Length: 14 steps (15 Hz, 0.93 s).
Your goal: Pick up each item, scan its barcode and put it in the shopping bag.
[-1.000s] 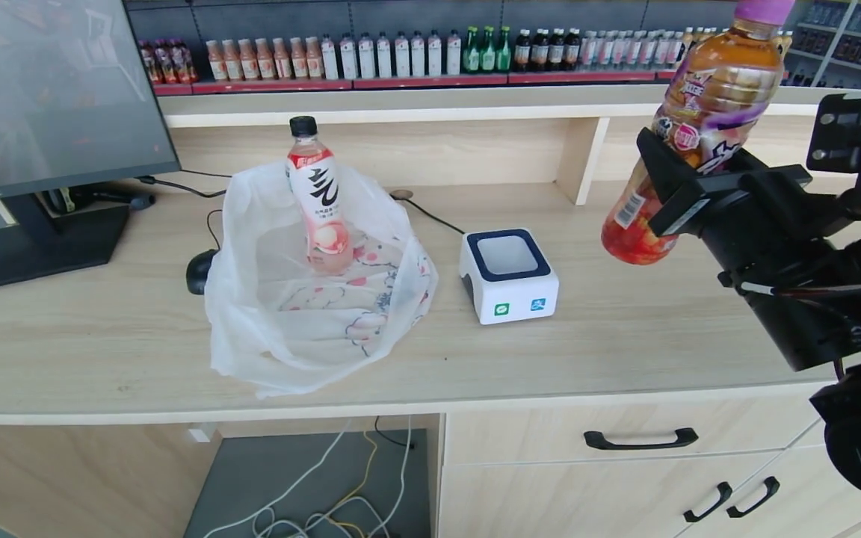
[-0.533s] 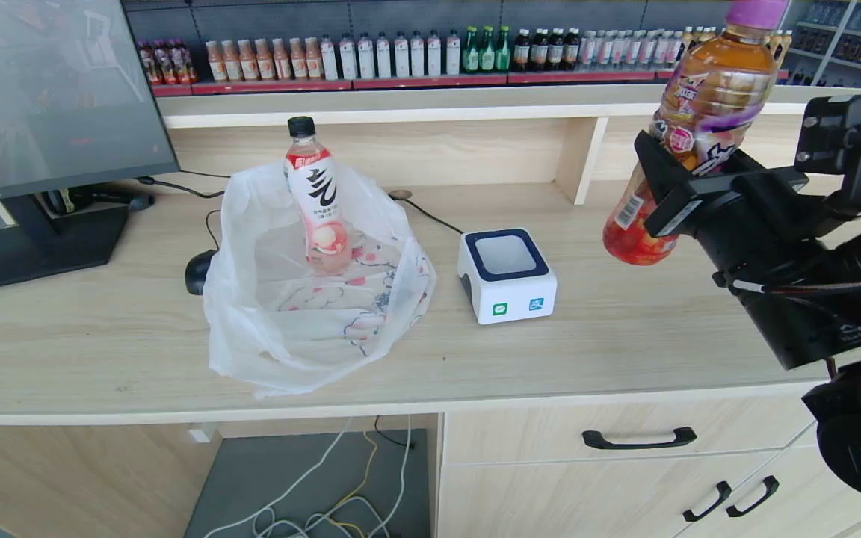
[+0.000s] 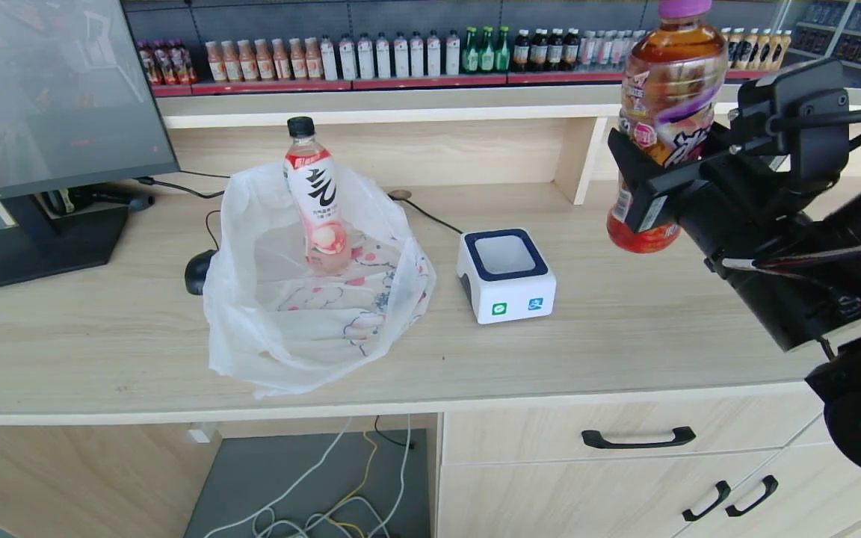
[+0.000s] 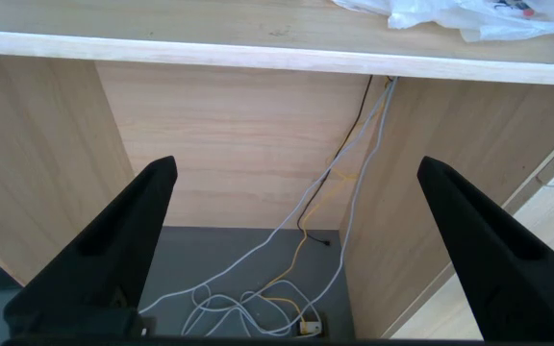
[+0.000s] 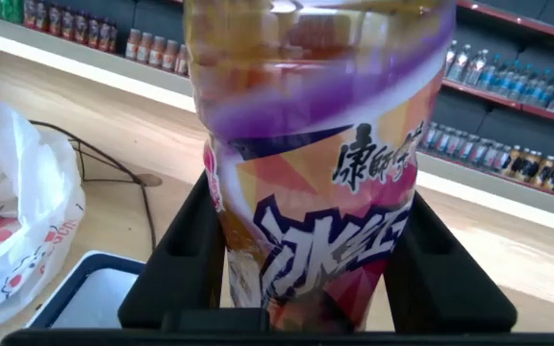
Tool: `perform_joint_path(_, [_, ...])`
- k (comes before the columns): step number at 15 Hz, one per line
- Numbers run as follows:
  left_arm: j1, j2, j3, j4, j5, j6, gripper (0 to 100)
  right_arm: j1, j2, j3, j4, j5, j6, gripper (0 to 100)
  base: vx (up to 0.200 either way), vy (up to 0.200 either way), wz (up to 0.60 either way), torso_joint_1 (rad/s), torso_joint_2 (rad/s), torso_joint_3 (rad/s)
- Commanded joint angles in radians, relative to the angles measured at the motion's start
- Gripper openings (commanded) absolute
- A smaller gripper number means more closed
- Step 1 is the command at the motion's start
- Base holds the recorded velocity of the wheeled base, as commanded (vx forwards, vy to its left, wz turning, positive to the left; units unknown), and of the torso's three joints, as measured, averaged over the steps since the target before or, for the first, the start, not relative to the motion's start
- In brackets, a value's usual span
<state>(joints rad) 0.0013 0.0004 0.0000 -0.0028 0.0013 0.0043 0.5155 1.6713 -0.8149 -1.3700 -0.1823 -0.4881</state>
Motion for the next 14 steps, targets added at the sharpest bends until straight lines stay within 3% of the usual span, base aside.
perform_joint_path(1, [0.0,0.0,0.0,0.0,0.0,0.0,100,0.032,0.005,-0.098,0.052,0.001,-0.053,0,0.0,0.0,0.0,0.0,0.0,0.0])
perform_joint_path(7, [0.0,0.0,0.0,0.0,0.0,0.0,100,0.118,0.074,-0.222,0.129,0.037,-0.219,0,0.0,0.0,0.0,0.0,0.0,0.0])
perform_joint_path(10, [0.0,0.0,0.0,0.0,0.0,0.0,100,0.116,0.091,-0.24,0.183,0.239,-0.349,0,0.0,0.0,0.0,0.0,0.0,0.0])
perform_joint_path(14, [0.0,0.0,0.0,0.0,0.0,0.0,100,0.113,0.127,-0.24,0.19,0.4,-0.472,0,0.0,0.0,0.0,0.0,0.0,0.0])
